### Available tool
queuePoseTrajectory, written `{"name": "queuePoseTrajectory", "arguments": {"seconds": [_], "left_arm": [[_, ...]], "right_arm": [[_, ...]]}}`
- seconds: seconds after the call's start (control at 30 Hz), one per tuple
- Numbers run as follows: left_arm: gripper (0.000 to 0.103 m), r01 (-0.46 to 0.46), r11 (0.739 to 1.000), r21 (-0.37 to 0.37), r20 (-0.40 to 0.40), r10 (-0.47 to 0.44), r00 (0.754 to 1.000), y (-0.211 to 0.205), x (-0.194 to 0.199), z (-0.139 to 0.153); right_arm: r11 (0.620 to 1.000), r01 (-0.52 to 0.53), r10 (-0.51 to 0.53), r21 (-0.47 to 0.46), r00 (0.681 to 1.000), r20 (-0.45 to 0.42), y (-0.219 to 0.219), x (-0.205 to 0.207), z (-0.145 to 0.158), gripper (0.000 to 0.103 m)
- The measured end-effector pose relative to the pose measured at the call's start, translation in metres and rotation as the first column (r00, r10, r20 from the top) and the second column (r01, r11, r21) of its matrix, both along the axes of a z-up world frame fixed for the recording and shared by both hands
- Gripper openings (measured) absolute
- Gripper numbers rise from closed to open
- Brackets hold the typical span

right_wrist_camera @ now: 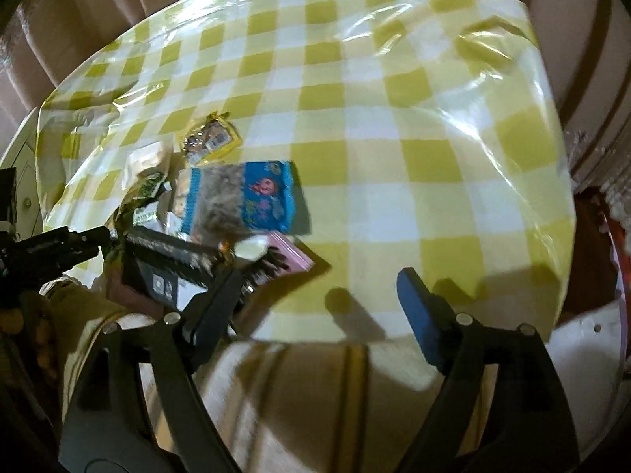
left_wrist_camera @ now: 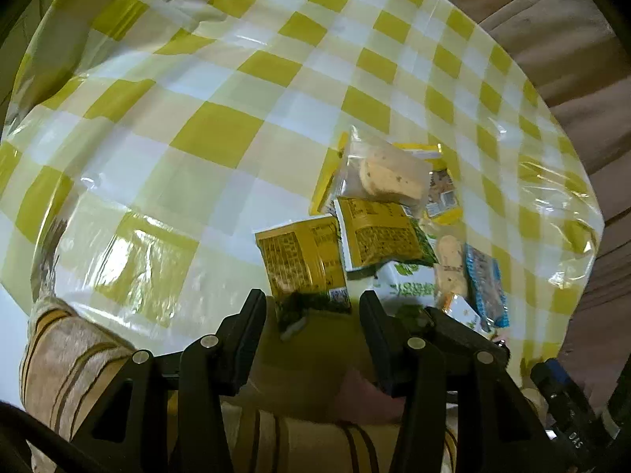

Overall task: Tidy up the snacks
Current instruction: 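Grasp the blue cartoon-face peanut bag with the right tool while the left tool grasps the yellow packet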

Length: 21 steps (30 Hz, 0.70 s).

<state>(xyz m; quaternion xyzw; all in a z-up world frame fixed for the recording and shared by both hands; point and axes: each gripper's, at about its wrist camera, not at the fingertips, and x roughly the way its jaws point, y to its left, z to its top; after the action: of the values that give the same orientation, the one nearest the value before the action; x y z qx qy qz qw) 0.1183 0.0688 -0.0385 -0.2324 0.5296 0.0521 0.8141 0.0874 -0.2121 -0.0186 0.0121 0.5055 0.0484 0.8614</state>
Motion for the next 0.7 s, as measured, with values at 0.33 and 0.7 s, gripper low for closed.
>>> {"name": "queuePoseTrajectory", "arguments": {"seconds": [0.33, 0.7], "left_arm": [[0.05, 0.05, 0.994, 0.097, -0.031, -0.047, 0.998, -0.014, 0.023, -0.008], [0.025, 0.074, 0.992, 0.098, -0.011, -0.074, 0.997, -0.018, 0.024, -0.008]], "right_arm": [[0.996, -0.086, 0.086, 0.012, 0.996, -0.024, 0.032, 0.032, -0.014, 0.09], [0.993, -0.114, 0.116, 0.032, 0.99, -0.079, 0.06, 0.07, -0.032, 0.091]]}}
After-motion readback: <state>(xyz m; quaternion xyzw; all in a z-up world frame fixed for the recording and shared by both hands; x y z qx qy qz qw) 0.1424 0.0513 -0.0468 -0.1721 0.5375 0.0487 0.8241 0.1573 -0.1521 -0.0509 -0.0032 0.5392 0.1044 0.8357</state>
